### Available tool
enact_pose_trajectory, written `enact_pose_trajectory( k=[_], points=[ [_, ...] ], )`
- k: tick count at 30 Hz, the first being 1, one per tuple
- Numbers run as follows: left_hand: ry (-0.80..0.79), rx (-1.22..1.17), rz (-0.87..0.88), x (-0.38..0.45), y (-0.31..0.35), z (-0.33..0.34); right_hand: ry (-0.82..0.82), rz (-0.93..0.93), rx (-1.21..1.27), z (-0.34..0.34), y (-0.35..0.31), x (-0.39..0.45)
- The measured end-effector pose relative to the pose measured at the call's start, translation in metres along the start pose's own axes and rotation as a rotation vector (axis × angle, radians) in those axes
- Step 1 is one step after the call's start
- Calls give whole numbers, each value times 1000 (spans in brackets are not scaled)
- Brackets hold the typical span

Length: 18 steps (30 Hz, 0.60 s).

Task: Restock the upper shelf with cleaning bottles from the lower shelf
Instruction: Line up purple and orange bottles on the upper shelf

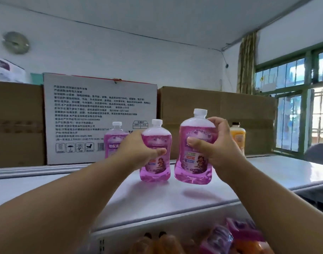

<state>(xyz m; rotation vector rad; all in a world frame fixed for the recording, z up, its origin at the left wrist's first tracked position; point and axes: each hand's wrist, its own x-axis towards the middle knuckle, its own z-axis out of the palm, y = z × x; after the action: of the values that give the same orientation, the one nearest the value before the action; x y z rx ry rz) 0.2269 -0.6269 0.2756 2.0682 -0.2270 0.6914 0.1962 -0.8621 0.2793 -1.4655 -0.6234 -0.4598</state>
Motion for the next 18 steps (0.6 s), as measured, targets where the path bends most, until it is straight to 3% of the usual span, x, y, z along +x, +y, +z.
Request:
enact_pose_trajectory(
  k=[5, 12, 18],
  points=[
    [67, 194, -86, 7, -8, 6, -154, 47, 14, -6, 38, 46],
    [97, 789, 326, 7, 9, 0, -255, 54, -11, -3, 63, 69],
    [18, 924, 338, 26, 1, -1, -246, 40, -115, -4, 77, 66]
  ],
)
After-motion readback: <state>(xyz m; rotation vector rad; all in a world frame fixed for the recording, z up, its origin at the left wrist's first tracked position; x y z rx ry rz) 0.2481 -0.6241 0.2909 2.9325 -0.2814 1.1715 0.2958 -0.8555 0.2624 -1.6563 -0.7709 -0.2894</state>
